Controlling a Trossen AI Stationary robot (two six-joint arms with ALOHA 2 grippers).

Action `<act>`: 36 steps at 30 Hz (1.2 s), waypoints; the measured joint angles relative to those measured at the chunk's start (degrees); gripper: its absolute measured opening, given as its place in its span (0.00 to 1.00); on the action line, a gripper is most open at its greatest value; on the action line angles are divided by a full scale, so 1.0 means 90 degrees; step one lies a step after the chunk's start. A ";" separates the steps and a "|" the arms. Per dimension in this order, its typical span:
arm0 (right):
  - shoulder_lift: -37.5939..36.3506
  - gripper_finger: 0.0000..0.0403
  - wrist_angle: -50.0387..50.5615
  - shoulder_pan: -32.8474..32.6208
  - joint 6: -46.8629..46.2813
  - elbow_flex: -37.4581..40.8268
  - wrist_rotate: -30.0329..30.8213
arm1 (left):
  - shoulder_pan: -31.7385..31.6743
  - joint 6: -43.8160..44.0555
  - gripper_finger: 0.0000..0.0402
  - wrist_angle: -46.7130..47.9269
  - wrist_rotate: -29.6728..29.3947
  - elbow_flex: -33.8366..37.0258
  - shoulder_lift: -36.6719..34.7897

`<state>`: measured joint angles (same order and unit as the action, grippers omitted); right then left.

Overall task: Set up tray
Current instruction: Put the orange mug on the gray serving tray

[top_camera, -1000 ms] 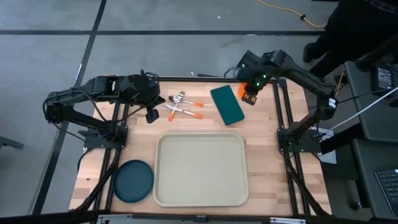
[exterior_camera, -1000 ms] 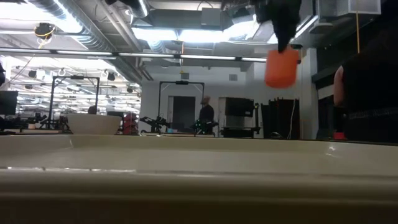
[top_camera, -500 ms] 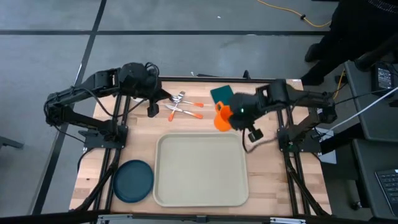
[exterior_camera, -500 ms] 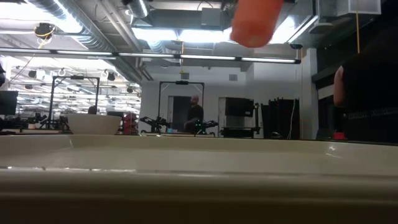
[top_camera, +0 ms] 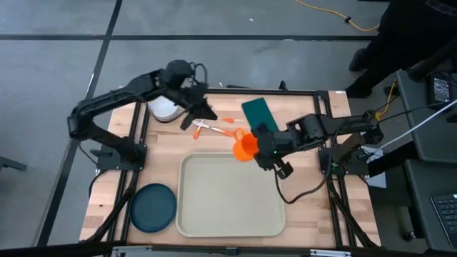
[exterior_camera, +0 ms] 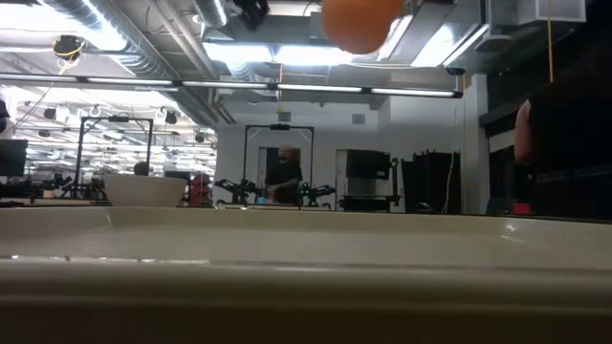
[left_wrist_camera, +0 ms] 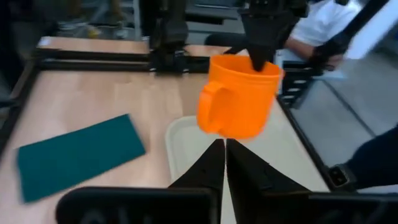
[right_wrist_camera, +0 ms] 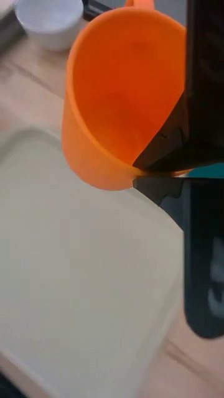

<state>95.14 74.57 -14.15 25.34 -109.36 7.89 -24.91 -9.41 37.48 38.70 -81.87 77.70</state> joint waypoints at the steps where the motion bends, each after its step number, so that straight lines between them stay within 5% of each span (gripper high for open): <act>1: 0.0007 0.03 -0.0122 0.0005 -0.0103 0.0000 0.0005 | 0.0000 0.0002 0.06 -0.0090 0.0033 0.0000 0.0143; 3: 0.0012 0.03 -0.0336 0.0010 -0.0319 0.0000 0.0011 | 0.0001 0.0010 0.10 -0.0247 0.0139 0.0000 0.0395; 8: 0.0012 0.03 -0.0551 0.0007 -0.0432 0.0000 0.0018 | -0.0032 0.0411 0.22 -0.0949 0.2117 0.0000 0.0893; 11: 0.0012 0.03 -0.0561 0.0007 -0.0465 0.0000 0.0000 | -0.0111 0.0791 0.29 -0.0981 0.2591 -0.0005 0.1006; 19: 0.0012 0.03 -0.0651 0.0010 -0.0425 0.0000 -0.0422 | -0.0299 0.0558 0.37 -0.0654 0.2272 -0.0442 0.0943; 24: 0.0012 0.03 -0.0939 0.0007 -0.0413 0.0000 -0.0724 | -0.0299 -0.0284 0.36 0.0436 0.1250 -0.1177 0.0976; 36: 0.0009 0.03 -0.1013 0.0010 -0.0273 0.0000 -0.0725 | 0.0327 -0.0759 0.36 0.2094 0.1153 -0.2066 0.1680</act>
<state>95.22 65.45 -14.06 22.88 -109.36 1.37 -21.96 -16.24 56.33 49.08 -100.46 92.83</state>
